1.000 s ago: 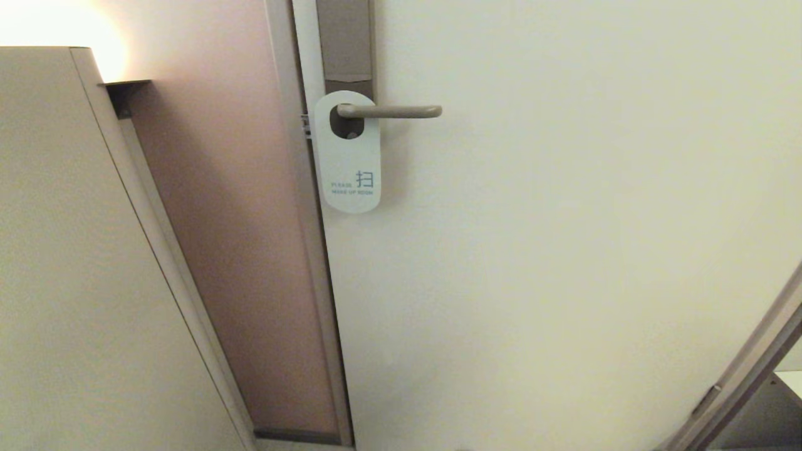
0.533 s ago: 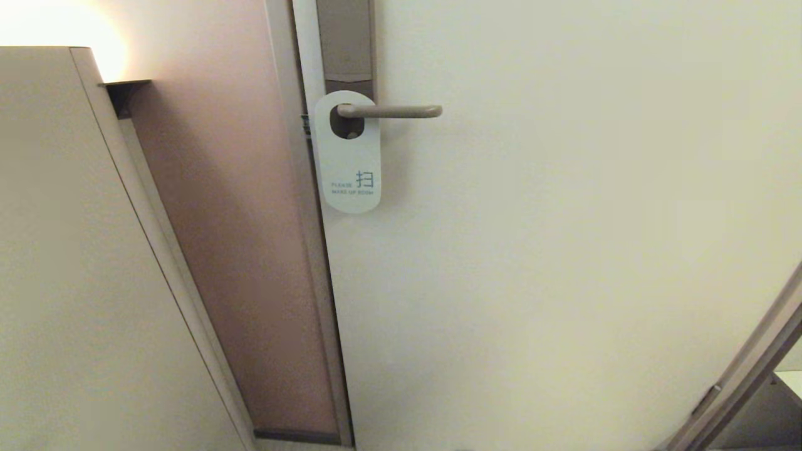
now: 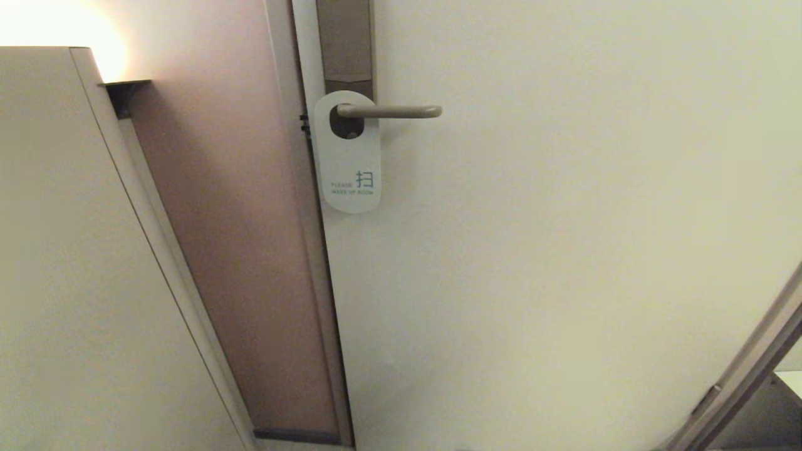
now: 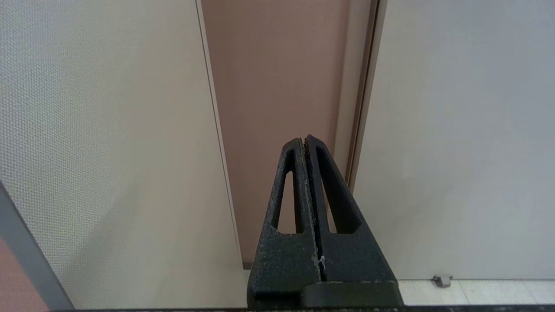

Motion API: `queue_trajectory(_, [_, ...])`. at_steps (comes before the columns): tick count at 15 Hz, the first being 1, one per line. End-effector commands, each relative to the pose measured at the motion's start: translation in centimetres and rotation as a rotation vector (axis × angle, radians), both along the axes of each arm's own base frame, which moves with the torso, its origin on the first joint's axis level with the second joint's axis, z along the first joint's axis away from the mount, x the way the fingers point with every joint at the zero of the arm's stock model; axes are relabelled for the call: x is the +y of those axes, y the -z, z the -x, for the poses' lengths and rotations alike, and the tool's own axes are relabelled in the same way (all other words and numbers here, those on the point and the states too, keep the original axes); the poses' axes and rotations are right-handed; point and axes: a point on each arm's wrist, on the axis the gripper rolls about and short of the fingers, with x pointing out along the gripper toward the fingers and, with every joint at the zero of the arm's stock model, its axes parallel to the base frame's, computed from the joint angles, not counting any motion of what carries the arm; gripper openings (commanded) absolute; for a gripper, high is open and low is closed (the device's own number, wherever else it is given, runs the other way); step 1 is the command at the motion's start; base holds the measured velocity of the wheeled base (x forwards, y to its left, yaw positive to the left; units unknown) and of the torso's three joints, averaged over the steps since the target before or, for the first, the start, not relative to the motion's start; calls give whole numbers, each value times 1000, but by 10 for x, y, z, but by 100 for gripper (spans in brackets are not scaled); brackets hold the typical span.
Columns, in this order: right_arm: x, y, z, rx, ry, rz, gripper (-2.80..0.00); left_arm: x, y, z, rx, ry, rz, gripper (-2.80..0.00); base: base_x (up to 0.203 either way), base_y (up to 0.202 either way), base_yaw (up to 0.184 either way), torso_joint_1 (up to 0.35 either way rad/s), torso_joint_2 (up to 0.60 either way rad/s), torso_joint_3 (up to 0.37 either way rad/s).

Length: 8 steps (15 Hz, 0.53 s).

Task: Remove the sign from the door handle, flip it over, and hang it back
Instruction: Take down the sign

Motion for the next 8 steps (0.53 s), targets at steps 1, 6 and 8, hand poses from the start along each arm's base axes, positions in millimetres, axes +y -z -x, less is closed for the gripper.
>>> queue_trajectory(1, [0, 0, 0, 0, 0, 0, -280, 0, 1, 0, 3, -1, 0, -280, 0, 0, 0, 0, 0, 0])
queue_trajectory(6, [0, 0, 0, 0, 0, 0, -280, 0, 1, 0, 3, -2, 0, -280, 0, 0, 0, 0, 0, 0])
queue_trajectory(8, [0, 0, 0, 0, 0, 0, -280, 0, 1, 0, 3, 0, 0, -280, 0, 0, 0, 0, 0, 0])
